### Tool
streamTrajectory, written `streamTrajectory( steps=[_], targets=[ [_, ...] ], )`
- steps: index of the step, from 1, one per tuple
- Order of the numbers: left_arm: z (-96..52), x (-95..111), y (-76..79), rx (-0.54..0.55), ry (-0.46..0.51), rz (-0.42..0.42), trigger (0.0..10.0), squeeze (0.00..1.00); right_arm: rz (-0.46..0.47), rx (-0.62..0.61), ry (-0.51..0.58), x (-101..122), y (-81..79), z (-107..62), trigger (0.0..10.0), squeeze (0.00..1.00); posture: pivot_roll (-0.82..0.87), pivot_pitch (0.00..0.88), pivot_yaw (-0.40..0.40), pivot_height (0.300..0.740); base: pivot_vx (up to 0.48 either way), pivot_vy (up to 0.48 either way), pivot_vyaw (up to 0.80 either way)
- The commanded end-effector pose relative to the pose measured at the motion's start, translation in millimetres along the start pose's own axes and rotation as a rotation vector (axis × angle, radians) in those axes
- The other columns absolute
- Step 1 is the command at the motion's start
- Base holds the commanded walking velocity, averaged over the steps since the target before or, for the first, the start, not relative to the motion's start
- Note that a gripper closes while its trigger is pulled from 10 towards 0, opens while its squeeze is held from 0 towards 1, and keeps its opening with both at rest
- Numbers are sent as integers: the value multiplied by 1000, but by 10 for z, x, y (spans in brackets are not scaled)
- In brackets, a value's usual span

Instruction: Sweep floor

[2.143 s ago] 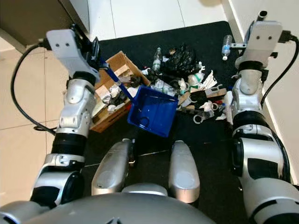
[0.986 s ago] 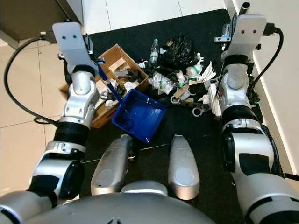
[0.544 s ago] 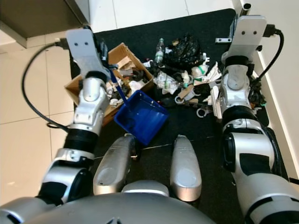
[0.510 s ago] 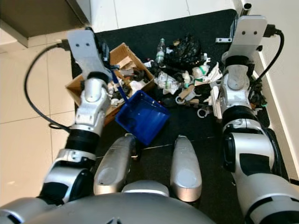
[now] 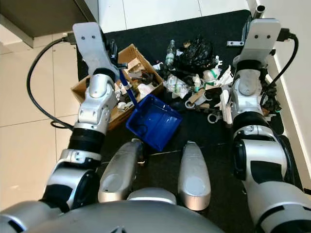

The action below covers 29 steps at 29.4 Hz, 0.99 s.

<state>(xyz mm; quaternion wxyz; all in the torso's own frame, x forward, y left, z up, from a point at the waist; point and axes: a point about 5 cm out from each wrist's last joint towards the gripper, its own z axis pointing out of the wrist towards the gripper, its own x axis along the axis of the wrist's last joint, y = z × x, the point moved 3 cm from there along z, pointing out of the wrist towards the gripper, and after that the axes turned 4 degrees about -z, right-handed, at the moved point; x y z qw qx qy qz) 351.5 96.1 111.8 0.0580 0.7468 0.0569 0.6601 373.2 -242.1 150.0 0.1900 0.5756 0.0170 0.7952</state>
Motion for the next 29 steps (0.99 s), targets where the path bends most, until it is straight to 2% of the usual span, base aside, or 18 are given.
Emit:
streamTrajectory(
  steps=[1, 3, 6, 9, 11, 13, 16, 24, 28, 29],
  targets=[
    [-89, -223, 248, -128, -104, -54, 10000, 0, 0, -18, 31, 35, 43, -5, 10000, 0, 77, 163, 70, 740, 0, 0, 0],
    [-141, -114, 415, -242, -67, -56, 10000, 0, 0, -19, 31, 37, 45, -2, 10000, 0, 80, 161, 70, 740, 0, 0, 0],
    [-217, -63, 595, -362, -85, -86, 10000, 0, 1, -18, 31, 40, 36, 1, 10000, 0, 85, 159, 71, 740, 0, 0, 0],
    [-265, -69, 664, -407, -91, -60, 10000, 0, 3, -17, 31, 42, 23, 5, 10000, 0, 88, 157, 72, 740, 0, 0, 0],
    [-281, -98, 640, -403, -75, 27, 10000, 0, 6, -16, 31, 46, 9, 8, 10000, 0, 84, 157, 75, 740, 0, 0, 0],
    [-287, -123, 571, -397, -37, 162, 10000, 0, 7, -16, 31, 48, 5, 8, 10000, 0, 85, 158, 77, 740, 0, 0, 0],
    [-308, -157, 526, -405, -50, 186, 10000, 0, 7, -18, 30, 41, 11, 2, 10000, 0, 90, 157, 77, 740, 0, 0, 0],
    [-399, -332, 366, -404, -171, 160, 10000, 0, 4, -23, 23, 18, 31, -15, 10000, 0, 90, 159, 79, 740, 0, 0, 0],
    [-387, -355, 294, -379, -174, 167, 10000, 0, 4, -23, 23, 18, 31, -14, 10000, 0, 93, 159, 77, 740, 0, 0, 0],
    [-369, -355, 260, -353, -163, 192, 10000, 0, 4, -22, 22, 19, 22, -12, 10000, 0, 94, 159, 76, 740, 0, 0, 0]
  ],
)
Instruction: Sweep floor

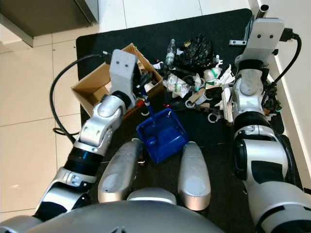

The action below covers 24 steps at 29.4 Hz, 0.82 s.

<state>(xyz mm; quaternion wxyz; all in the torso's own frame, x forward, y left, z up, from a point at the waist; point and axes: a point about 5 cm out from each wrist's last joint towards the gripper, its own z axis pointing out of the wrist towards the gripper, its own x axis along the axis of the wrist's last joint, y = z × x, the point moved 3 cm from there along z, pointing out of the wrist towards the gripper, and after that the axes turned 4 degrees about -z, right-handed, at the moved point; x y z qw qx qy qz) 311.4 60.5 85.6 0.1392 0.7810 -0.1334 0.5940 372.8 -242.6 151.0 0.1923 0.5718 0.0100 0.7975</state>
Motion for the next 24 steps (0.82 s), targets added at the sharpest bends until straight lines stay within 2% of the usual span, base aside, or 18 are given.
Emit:
streamTrajectory(
  steps=[1, 2, 6, 10, 15, 20, 24],
  targets=[
    [-24, -3, -40, 13, 9, 18, 10000, 0, -1, -6, 17, 10, 14, -13, 10000, 0, 94, 159, 76, 740, 0, 0, 0],
    [-21, -18, -82, 45, 9, 64, 10000, 0, 1, -5, 18, 16, 5, -8, 10000, 0, 94, 158, 76, 740, 0, 0, 0],
    [-30, -47, -104, 57, 12, 100, 10000, 0, 3, -4, 19, 21, 0, -5, 10000, 0, 93, 158, 74, 740, 0, 0, 0],
    [-38, -1, -230, 154, 58, 135, 10000, 0, 2, -5, 23, 29, 13, 1, 10000, 0, 90, 159, 74, 740, 0, 0, 0],
    [-5, 48, -294, 184, 65, 110, 10000, 0, -4, -18, 40, 63, 76, 23, 10000, 0, 95, 160, 71, 740, 0, 0, 0],
    [33, -63, -250, 181, 27, 89, 10000, 0, -2, -28, 73, 134, 119, 57, 10000, 0, 80, 160, 74, 740, 0, 0, 0],
    [55, -2, -218, 180, 56, 61, 10000, 0, -2, -26, 73, 129, 111, 48, 10000, 0, 81, 159, 74, 740, 0, 0, 0]
  ],
)
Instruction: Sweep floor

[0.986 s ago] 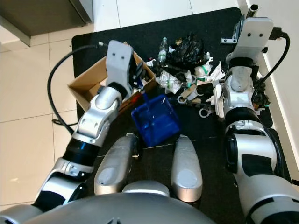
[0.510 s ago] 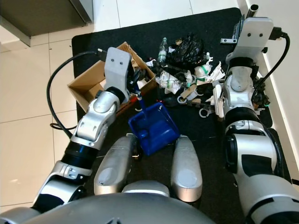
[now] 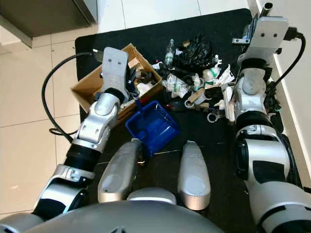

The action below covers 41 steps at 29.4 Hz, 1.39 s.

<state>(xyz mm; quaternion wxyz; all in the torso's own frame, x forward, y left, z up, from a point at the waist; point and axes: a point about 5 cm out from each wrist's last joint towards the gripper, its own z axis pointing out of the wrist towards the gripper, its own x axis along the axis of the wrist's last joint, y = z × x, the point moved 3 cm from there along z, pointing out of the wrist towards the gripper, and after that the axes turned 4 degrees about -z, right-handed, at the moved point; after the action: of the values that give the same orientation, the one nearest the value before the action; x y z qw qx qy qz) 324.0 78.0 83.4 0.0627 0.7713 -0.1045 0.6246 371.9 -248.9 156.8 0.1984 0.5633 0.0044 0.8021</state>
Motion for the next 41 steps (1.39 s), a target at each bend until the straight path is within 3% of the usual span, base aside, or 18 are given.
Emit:
streamTrajectory(
  steps=[1, 2, 5, 11, 13, 16, 28, 41],
  targets=[
    [27, 77, 19, 14, 37, -48, 10000, 0, 1, -6, 53, 83, 29, 15, 10000, 0, 83, 159, 74, 740, 0, 0, 0],
    [68, 277, 70, -4, 117, -143, 10000, 0, 4, -2, 45, 63, 9, -2, 10000, 0, 85, 157, 73, 740, 0, 0, 0],
    [81, 364, 87, -12, 154, -190, 10000, 0, 5, 0, 42, 56, -2, -7, 10000, 0, 85, 157, 73, 740, 0, 0, 0],
    [133, 461, 129, -34, 179, -183, 10000, 0, 10, 5, 39, 57, -40, -7, 10000, 0, 81, 150, 77, 740, 0, 0, 0],
    [143, 359, 113, -29, 143, -122, 10000, 0, 10, 6, 36, 49, -37, -12, 10000, 0, 74, 149, 80, 740, 0, 0, 0],
    [126, 260, 93, -26, 121, -95, 10000, 0, 8, 4, 33, 34, -19, -25, 10000, 0, 74, 151, 79, 740, 0, 0, 0],
    [87, 146, 159, -50, 78, -127, 10000, 0, 7, 8, 23, 18, -29, -26, 10000, 0, 81, 155, 77, 740, 0, 0, 0],
    [81, -51, 154, -47, 24, -89, 10000, 0, 10, 5, 17, -3, -31, -50, 10000, 0, 77, 166, 80, 740, 0, 0, 0]
  ],
)
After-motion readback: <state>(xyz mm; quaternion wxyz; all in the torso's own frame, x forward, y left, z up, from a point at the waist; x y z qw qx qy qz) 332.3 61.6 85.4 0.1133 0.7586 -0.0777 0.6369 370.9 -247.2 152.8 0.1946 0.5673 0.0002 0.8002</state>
